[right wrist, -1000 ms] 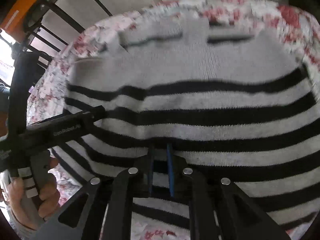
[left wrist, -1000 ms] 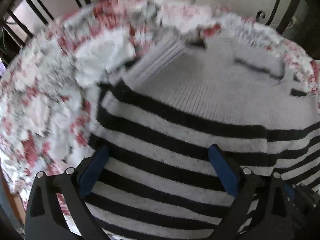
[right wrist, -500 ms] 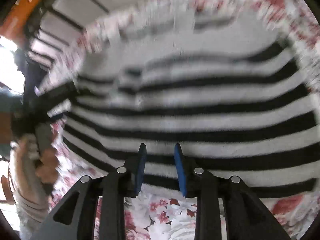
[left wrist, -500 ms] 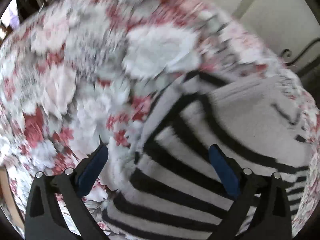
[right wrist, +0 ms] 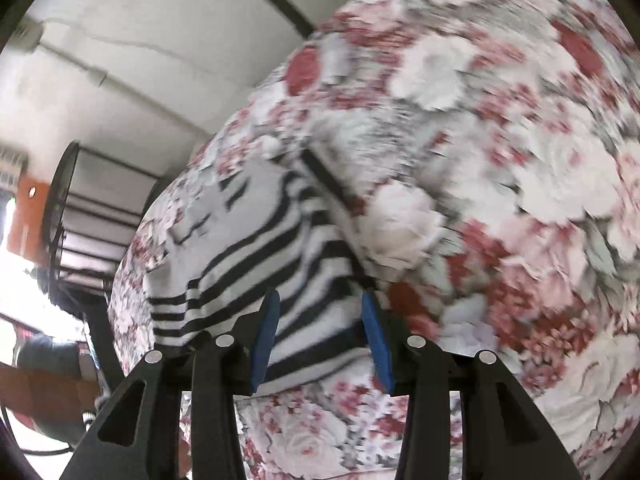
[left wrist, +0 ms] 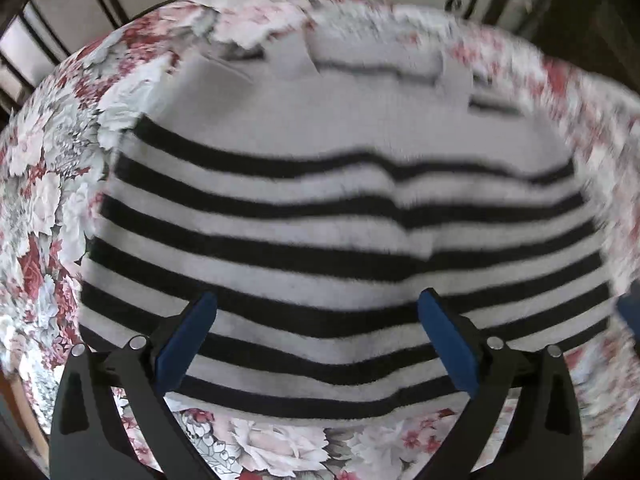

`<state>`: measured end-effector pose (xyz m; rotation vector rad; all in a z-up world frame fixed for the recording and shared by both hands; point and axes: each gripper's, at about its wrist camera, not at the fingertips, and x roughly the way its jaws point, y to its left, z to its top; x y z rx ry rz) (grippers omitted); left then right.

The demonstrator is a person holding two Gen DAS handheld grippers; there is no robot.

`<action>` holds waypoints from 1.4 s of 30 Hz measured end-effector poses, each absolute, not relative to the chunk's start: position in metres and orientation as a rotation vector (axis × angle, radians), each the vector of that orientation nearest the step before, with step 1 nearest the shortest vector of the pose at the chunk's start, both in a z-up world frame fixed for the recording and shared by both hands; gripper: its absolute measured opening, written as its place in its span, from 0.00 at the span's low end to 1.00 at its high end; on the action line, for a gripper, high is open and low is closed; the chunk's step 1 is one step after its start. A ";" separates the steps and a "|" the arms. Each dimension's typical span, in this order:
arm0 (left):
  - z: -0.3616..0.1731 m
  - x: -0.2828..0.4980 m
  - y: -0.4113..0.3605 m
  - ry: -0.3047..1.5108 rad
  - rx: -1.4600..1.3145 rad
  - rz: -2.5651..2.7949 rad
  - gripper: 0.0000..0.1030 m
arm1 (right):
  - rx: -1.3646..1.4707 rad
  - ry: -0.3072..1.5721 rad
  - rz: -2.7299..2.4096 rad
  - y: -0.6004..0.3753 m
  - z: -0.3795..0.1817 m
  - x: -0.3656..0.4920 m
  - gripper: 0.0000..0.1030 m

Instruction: Fold small clothes

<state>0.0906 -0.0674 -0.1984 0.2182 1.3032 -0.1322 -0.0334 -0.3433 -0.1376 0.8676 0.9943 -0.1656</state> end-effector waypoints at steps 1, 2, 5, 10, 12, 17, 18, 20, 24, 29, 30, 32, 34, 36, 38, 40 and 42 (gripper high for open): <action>-0.205 0.089 -0.072 1.304 0.256 -0.117 0.95 | 0.881 0.987 -0.184 -0.347 -0.143 -0.037 0.42; -0.210 0.088 -0.076 1.301 0.279 -0.110 0.96 | 0.891 0.979 -0.201 -0.353 -0.144 -0.039 0.43; -0.218 0.090 -0.081 1.307 0.281 -0.104 0.96 | 0.969 0.956 -0.231 -0.364 -0.158 -0.041 0.54; -0.220 0.096 -0.080 1.330 0.239 -0.103 0.96 | 1.129 0.952 -0.166 -0.375 -0.184 -0.036 0.55; -0.211 0.096 -0.077 1.310 0.211 -0.125 0.96 | 1.160 0.951 -0.149 -0.374 -0.188 -0.031 0.57; -0.191 0.095 -0.069 1.244 0.177 -0.166 0.95 | 1.120 1.008 -0.141 -0.365 -0.202 -0.015 0.59; -0.197 0.095 -0.072 1.260 0.194 -0.174 0.95 | 1.118 1.022 -0.138 -0.363 -0.207 -0.012 0.60; -0.216 0.095 -0.078 1.307 0.279 -0.163 0.96 | 1.123 1.016 -0.147 -0.362 -0.213 -0.011 0.61; -0.218 0.090 -0.088 1.271 0.319 -0.147 0.96 | 1.136 1.001 -0.157 -0.360 -0.219 -0.010 0.61; -0.198 0.095 -0.096 1.246 0.259 -0.186 0.95 | 1.089 0.982 -0.152 -0.352 -0.206 -0.009 0.26; -0.191 0.094 -0.098 1.234 0.267 -0.196 0.95 | 1.074 0.975 -0.147 -0.350 -0.200 -0.008 0.25; -0.184 0.092 -0.096 1.225 0.279 -0.207 0.95 | 1.017 0.958 -0.129 -0.341 -0.184 -0.007 0.25; -0.183 0.094 -0.103 1.237 0.281 -0.204 0.95 | 0.986 0.944 -0.107 -0.334 -0.171 -0.008 0.24; -0.185 0.089 -0.108 1.252 0.275 -0.193 0.95 | 0.948 0.936 -0.097 -0.327 -0.158 -0.009 0.24; -0.182 0.087 -0.116 1.248 0.286 -0.187 0.95 | 0.921 0.938 -0.096 -0.322 -0.151 -0.008 0.24; -0.180 0.082 -0.126 1.237 0.301 -0.182 0.95 | 0.905 0.940 -0.104 -0.318 -0.146 -0.007 0.24; -0.181 0.091 -0.133 1.237 0.293 -0.175 0.96 | 0.895 0.939 -0.112 -0.313 -0.140 -0.005 0.23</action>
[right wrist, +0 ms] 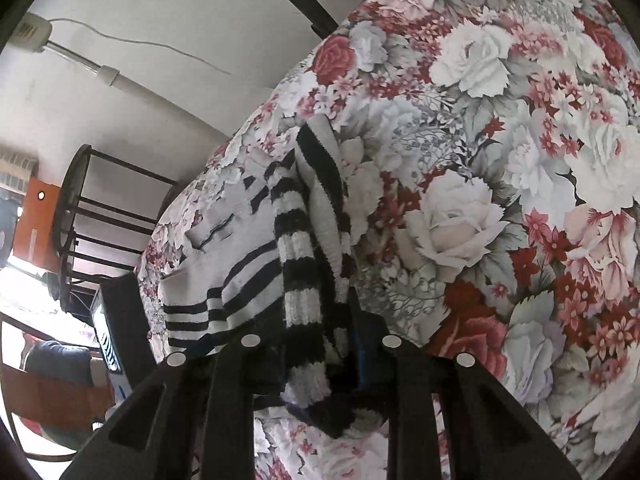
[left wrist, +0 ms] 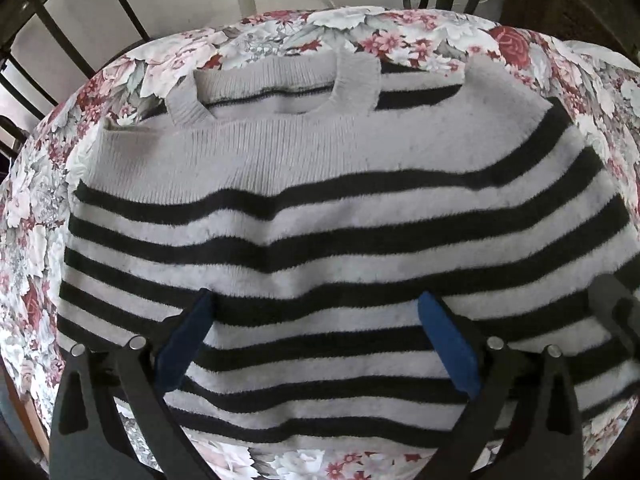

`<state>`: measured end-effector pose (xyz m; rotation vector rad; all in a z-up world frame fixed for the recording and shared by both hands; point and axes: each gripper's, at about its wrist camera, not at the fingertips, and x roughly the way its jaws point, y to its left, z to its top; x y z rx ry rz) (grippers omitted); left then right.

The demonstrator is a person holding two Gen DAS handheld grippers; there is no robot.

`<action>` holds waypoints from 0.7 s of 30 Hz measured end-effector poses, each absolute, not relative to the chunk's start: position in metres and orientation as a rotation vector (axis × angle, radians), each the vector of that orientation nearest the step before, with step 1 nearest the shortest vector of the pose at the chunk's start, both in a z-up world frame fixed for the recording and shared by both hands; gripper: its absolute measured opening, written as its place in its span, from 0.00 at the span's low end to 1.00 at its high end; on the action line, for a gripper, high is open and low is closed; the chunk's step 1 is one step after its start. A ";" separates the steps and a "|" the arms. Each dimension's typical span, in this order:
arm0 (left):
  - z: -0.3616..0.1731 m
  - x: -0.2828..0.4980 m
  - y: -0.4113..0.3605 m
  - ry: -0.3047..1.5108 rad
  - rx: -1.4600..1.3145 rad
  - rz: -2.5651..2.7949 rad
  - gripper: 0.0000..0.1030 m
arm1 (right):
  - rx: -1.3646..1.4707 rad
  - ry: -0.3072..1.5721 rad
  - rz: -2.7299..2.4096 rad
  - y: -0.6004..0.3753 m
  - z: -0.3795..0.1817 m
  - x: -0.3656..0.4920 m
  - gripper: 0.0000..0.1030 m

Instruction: Fold small clothes

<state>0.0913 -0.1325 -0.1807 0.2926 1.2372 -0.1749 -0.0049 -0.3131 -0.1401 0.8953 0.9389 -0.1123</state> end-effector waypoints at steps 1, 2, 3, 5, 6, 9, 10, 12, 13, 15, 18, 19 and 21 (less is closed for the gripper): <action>-0.178 0.094 -0.133 1.240 0.273 -0.172 0.96 | 0.885 0.935 -0.112 -0.308 -0.135 -0.004 0.23; -0.174 0.098 -0.133 1.243 0.255 -0.169 0.96 | 0.880 0.932 -0.110 -0.304 -0.132 -0.001 0.23; -0.171 0.101 -0.132 1.245 0.236 -0.168 0.96 | 0.874 0.930 -0.105 -0.300 -0.129 0.000 0.23; -0.164 0.105 -0.133 1.245 0.203 -0.173 0.95 | 0.851 0.925 -0.101 -0.291 -0.119 0.003 0.23; -0.157 0.107 -0.132 1.241 0.202 -0.170 0.96 | 0.837 0.922 -0.109 -0.289 -0.115 0.001 0.23; -0.143 0.121 -0.130 1.216 0.213 -0.158 0.95 | 0.826 0.916 -0.129 -0.282 -0.106 0.004 0.23; -0.139 0.123 -0.126 1.211 0.206 -0.154 0.95 | 0.830 0.915 -0.130 -0.280 -0.104 0.004 0.23; -0.130 0.125 -0.121 1.203 0.187 -0.156 0.91 | 0.825 0.907 -0.132 -0.274 -0.097 0.007 0.23; -0.124 0.127 -0.117 1.198 0.171 -0.162 0.90 | 0.817 0.900 -0.133 -0.270 -0.093 0.008 0.23; -0.119 0.126 -0.107 1.186 0.148 -0.170 0.84 | 0.803 0.888 -0.133 -0.261 -0.085 0.009 0.23; -0.112 0.128 -0.089 1.168 0.111 -0.162 0.83 | 0.791 0.873 -0.119 -0.247 -0.075 0.013 0.23; -0.108 0.128 -0.085 1.167 0.095 -0.162 0.82 | 0.785 0.869 -0.113 -0.240 -0.072 0.015 0.23; -0.105 0.131 -0.073 1.169 0.052 -0.167 0.77 | 0.775 0.863 -0.102 -0.231 -0.068 0.018 0.22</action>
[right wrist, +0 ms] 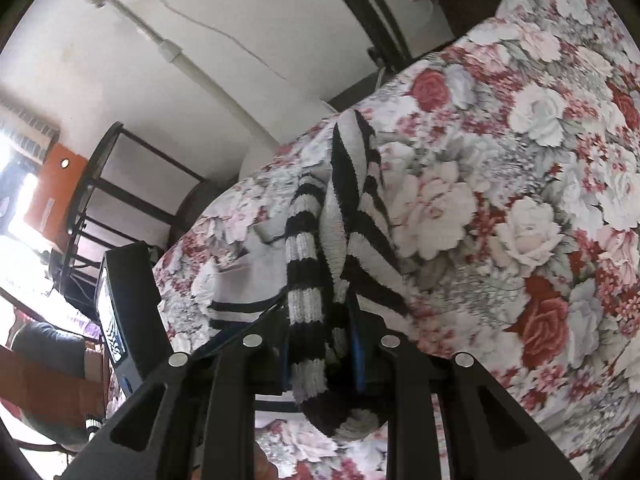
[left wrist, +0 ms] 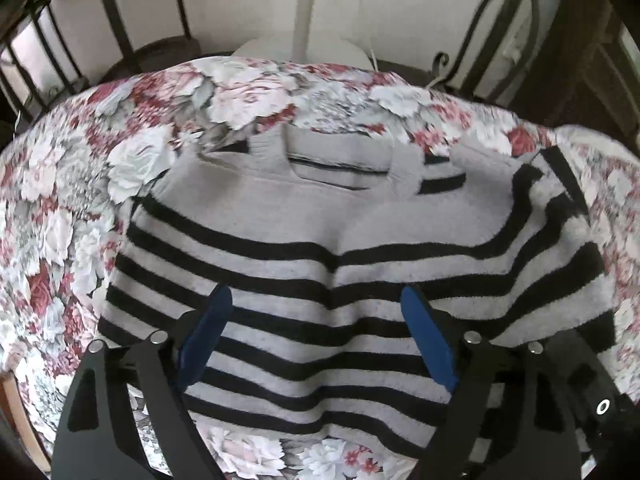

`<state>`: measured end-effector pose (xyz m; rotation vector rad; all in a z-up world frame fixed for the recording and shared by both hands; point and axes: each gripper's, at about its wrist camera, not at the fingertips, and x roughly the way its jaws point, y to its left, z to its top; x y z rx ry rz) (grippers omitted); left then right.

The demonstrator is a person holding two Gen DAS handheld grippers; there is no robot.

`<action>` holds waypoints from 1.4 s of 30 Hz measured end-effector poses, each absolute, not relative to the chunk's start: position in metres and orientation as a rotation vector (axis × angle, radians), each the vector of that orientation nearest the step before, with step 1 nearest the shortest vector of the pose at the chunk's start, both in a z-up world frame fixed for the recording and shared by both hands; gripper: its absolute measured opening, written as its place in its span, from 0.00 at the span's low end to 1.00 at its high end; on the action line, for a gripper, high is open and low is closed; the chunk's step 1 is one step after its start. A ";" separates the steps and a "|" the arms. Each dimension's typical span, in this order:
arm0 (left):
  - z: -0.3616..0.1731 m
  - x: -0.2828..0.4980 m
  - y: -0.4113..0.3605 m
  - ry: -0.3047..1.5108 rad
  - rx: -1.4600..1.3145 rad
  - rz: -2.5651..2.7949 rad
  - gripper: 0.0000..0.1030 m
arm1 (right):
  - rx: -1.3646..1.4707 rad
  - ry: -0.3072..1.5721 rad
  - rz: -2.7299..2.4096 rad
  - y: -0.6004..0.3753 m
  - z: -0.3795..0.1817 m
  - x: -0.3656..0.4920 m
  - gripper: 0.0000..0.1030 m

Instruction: Fold small clothes

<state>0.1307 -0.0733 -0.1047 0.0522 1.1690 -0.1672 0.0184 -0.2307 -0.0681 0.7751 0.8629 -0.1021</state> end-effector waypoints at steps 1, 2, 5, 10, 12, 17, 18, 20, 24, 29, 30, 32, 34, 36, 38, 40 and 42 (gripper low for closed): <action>-0.102 0.132 -0.065 1.170 0.019 -0.175 0.75 | 0.766 0.859 -0.094 -0.224 -0.065 0.020 0.22; -0.100 0.132 -0.057 1.171 -0.010 -0.180 0.73 | 0.755 0.855 -0.085 -0.217 -0.061 0.021 0.22; -0.093 0.134 -0.034 1.157 -0.059 -0.170 0.70 | 0.731 0.844 -0.054 -0.199 -0.052 0.026 0.22; -0.083 0.134 0.005 1.126 -0.110 -0.119 0.68 | 0.696 0.836 0.008 -0.163 -0.044 0.038 0.22; -0.081 0.133 0.022 1.115 -0.123 -0.092 0.67 | 0.688 0.838 0.033 -0.148 -0.043 0.043 0.22; -0.082 0.135 0.064 1.090 -0.132 -0.010 0.67 | 0.630 0.853 0.093 -0.105 -0.046 0.057 0.22; -0.084 0.136 0.072 1.095 -0.140 0.003 0.66 | 0.620 0.860 0.103 -0.095 -0.049 0.060 0.22; -0.093 0.139 0.089 1.116 -0.158 0.030 0.66 | 0.607 0.879 0.116 -0.082 -0.054 0.066 0.22; -0.110 0.145 0.119 1.154 -0.188 0.079 0.65 | 0.573 0.924 0.150 -0.056 -0.068 0.081 0.22; -0.133 0.149 0.156 1.210 -0.288 0.112 0.74 | 0.561 1.031 0.176 -0.036 -0.105 0.099 0.21; -0.137 0.150 0.161 1.219 -0.296 0.122 0.76 | 0.555 1.055 0.183 -0.032 -0.112 0.102 0.21; -0.143 0.150 0.172 1.243 -0.321 0.151 0.76 | 0.514 1.135 0.212 -0.019 -0.136 0.104 0.22; -0.143 0.148 0.182 1.243 -0.350 0.160 0.77 | 0.491 1.173 0.232 -0.013 -0.152 0.105 0.24; -0.137 0.145 0.187 1.227 -0.361 0.168 0.80 | 0.465 1.188 0.248 -0.009 -0.156 0.105 0.28; -0.126 0.141 0.188 1.205 -0.354 0.172 0.82 | 0.491 1.191 0.280 -0.012 -0.147 0.105 0.38; -0.112 0.133 0.185 1.182 -0.341 0.174 0.83 | 0.556 1.181 0.310 -0.022 -0.135 0.103 0.39; -0.098 0.124 0.182 1.157 -0.351 0.155 0.85 | 0.600 1.134 0.333 -0.036 -0.116 0.098 0.38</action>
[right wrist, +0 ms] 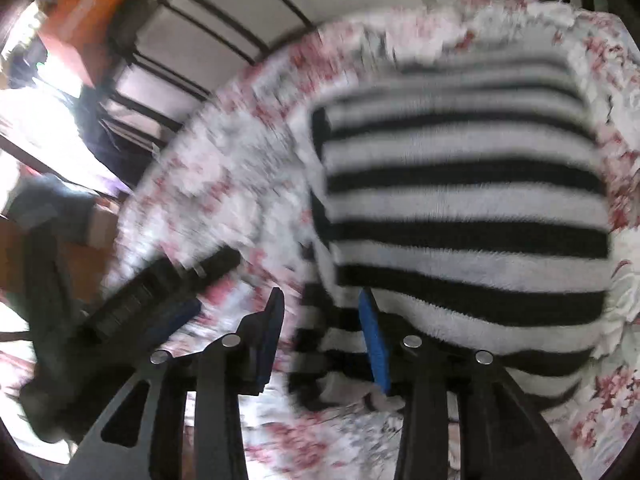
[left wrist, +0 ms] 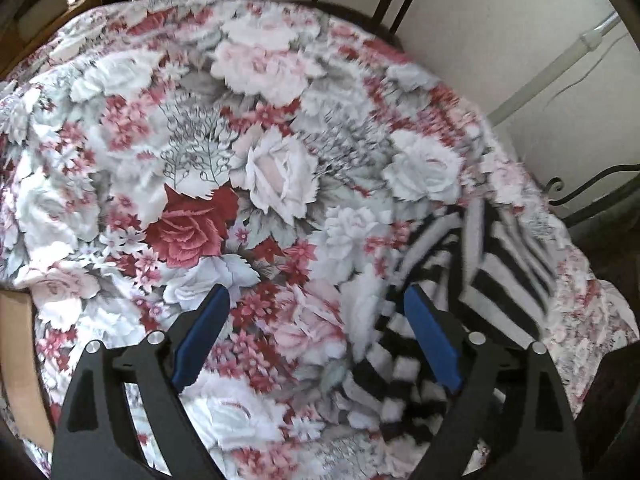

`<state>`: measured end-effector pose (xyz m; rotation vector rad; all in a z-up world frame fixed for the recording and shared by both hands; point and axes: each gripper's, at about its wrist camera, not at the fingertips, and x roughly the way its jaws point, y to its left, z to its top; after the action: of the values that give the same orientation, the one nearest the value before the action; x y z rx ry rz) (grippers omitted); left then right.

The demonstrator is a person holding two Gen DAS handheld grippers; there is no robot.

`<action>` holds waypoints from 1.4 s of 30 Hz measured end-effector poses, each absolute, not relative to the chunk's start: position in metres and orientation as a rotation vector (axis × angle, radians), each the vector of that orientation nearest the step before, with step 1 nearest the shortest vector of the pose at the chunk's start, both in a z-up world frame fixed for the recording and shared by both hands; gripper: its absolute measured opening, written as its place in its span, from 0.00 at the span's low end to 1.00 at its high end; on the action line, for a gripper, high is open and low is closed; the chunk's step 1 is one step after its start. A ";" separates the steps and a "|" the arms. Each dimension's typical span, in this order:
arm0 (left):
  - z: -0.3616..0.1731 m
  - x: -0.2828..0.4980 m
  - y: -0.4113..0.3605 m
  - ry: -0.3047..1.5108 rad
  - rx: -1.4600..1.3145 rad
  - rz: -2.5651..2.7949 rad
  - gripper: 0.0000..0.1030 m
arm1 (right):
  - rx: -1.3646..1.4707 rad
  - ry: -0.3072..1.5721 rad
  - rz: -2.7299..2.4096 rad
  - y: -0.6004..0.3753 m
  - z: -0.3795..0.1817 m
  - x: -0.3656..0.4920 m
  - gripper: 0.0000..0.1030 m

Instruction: Fold small clothes

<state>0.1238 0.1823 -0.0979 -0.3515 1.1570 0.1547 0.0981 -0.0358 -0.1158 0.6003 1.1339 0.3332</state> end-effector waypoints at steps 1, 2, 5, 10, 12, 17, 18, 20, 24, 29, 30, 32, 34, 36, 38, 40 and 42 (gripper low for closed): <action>-0.091 0.119 0.180 1.143 -0.362 0.136 0.86 | 0.614 1.096 0.334 -0.047 -0.103 0.094 0.37; -0.084 0.113 0.176 1.128 -0.370 0.113 0.88 | 0.620 1.057 0.317 -0.058 -0.091 0.089 0.33; -0.075 0.099 0.149 1.105 -0.336 0.024 0.92 | 0.619 0.948 0.209 -0.099 -0.067 0.078 0.11; -0.093 0.093 0.077 1.147 -0.063 -0.105 0.92 | 0.657 0.940 0.130 -0.132 -0.083 0.084 0.04; -0.110 0.098 0.060 1.156 0.106 -0.025 0.92 | 0.652 0.958 0.123 -0.132 -0.097 0.094 0.04; -0.178 0.135 0.095 1.339 0.014 0.072 0.96 | 0.661 1.127 0.120 -0.128 -0.160 0.128 0.00; -0.183 0.140 0.105 1.363 -0.068 0.050 0.96 | 0.684 1.127 0.117 -0.131 -0.167 0.128 0.00; -0.186 0.146 0.112 1.379 -0.135 0.038 0.96 | 0.725 1.132 0.118 -0.134 -0.171 0.131 0.00; -0.170 0.145 0.105 1.352 -0.095 0.046 0.96 | 0.677 1.107 0.097 -0.128 -0.149 0.123 0.02; -0.123 0.135 0.121 1.253 -0.229 -0.004 0.95 | 0.607 1.078 0.146 -0.128 -0.110 0.094 0.03; -0.123 0.134 0.122 1.264 -0.252 -0.023 0.95 | 0.581 1.085 0.146 -0.126 -0.107 0.088 0.03; -0.137 0.133 0.117 1.327 -0.244 -0.034 0.95 | 0.532 1.119 0.134 -0.126 -0.107 0.070 0.03; -0.160 0.132 0.107 1.398 -0.147 0.008 0.96 | 0.512 1.174 0.115 -0.130 -0.120 0.061 0.04; -0.182 0.134 0.101 1.435 -0.095 0.019 0.96 | 0.512 1.256 0.093 -0.134 -0.150 0.061 0.00; -0.189 0.138 0.102 1.452 -0.137 0.016 0.96 | 0.539 1.292 0.082 -0.138 -0.173 0.062 0.00; -0.187 0.139 0.102 1.454 -0.150 0.011 0.96 | 0.536 1.297 0.078 -0.137 -0.174 0.065 0.00; -0.180 0.143 0.107 1.443 -0.176 0.001 0.96 | 0.524 1.300 0.088 -0.135 -0.167 0.067 0.01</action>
<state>0.1426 0.1072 -0.1795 -0.1763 1.4434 0.0005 0.0675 -0.1349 -0.1672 0.5240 1.2997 0.0879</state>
